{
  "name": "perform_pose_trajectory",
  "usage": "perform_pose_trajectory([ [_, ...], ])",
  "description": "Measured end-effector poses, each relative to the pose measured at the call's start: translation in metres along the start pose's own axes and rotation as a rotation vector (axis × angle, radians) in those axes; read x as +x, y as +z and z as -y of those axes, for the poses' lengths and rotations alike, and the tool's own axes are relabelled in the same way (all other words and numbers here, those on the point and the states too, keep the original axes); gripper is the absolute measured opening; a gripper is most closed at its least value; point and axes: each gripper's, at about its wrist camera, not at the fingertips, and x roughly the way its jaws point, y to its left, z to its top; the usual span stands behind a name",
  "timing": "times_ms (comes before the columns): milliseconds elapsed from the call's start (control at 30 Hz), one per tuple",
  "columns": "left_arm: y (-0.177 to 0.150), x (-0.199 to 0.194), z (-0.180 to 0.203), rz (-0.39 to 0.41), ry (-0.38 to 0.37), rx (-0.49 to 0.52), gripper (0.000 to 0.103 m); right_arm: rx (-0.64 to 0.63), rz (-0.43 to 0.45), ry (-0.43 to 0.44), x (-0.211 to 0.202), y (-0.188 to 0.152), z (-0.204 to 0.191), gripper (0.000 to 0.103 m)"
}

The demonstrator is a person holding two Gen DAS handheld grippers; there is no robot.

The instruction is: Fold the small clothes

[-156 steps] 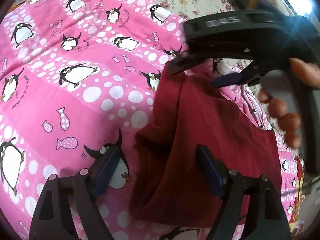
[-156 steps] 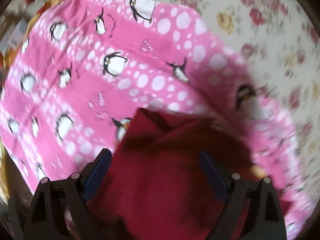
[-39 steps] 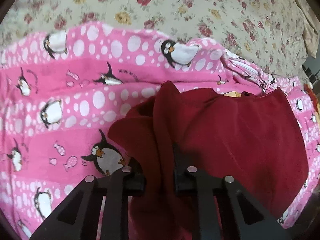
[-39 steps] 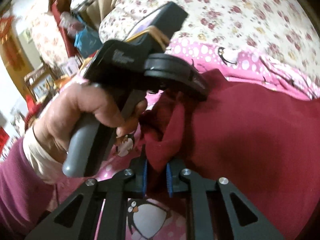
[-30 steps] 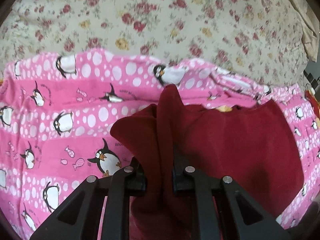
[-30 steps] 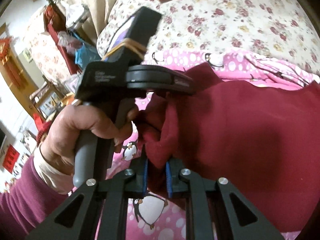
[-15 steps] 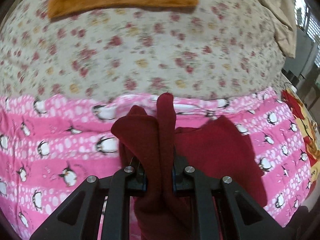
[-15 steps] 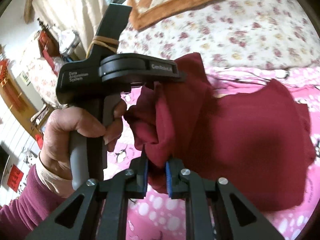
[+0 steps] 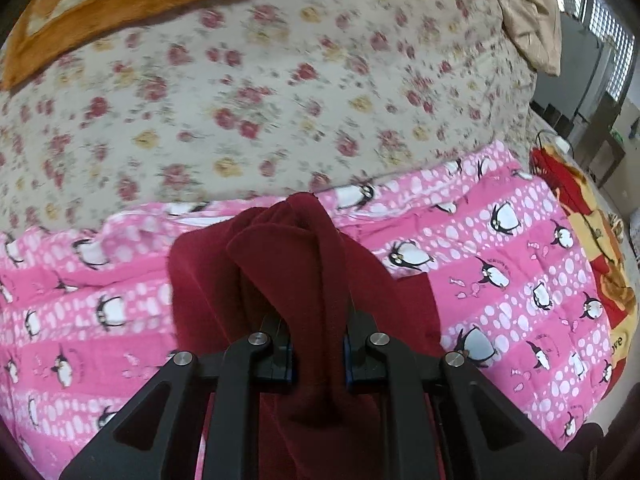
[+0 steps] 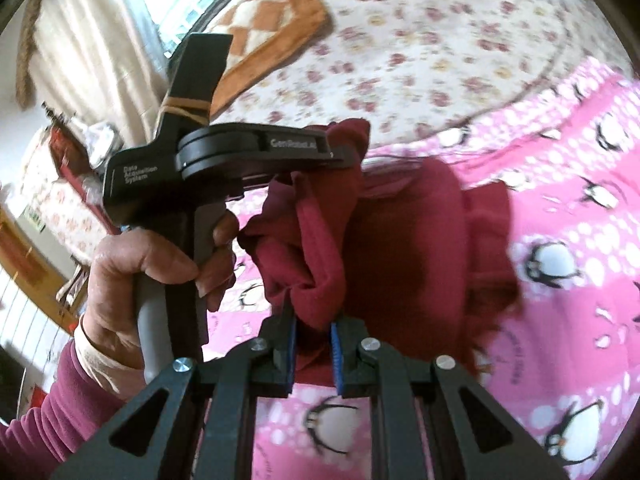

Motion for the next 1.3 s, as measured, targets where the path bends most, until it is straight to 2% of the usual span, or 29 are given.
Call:
perform_pose_trajectory([
  [400,-0.007,0.051,0.049,-0.062,0.04,0.066,0.0,0.12,-0.015,-0.029,-0.005,-0.01,0.065,0.013],
  [633,-0.011,0.058,0.055,-0.068,0.042,0.072,0.0,0.169,-0.046,-0.036,0.001,-0.016,0.077,0.013],
  [667,-0.01,0.057,0.055,-0.067,0.032,0.063,0.004,0.179,-0.049,-0.039,0.001,-0.016,0.078,0.014],
  [733,-0.009,0.051,0.054,-0.061,-0.001,0.039,0.009,0.219,-0.057,-0.066,-0.001,-0.017,0.081,0.028],
  [767,-0.007,0.045,0.051,-0.057,-0.047,0.016,0.01,0.235,-0.061,-0.074,-0.002,-0.018,0.082,0.037],
  [867,0.0,0.02,0.037,-0.029,-0.143,-0.051,0.015,0.237,-0.062,-0.109,-0.013,-0.019,0.082,0.037],
  [967,0.006,-0.011,0.019,0.026,-0.177,-0.093,0.026,0.217,-0.023,-0.157,-0.03,-0.016,0.078,0.037],
  [1067,0.003,-0.034,-0.002,0.063,-0.163,-0.125,0.033,0.166,0.021,-0.189,-0.041,-0.004,0.066,0.039],
  [1167,-0.014,-0.036,-0.021,0.043,-0.126,-0.159,0.034,0.115,0.053,-0.214,-0.036,0.016,0.055,0.064],
  [1200,-0.021,-0.032,-0.025,0.026,-0.104,-0.159,0.034,0.104,0.053,-0.217,-0.031,0.022,0.054,0.067],
  [1300,-0.046,-0.016,-0.033,-0.034,-0.03,-0.153,0.034,0.071,0.002,-0.218,0.0,0.045,0.053,0.065],
])
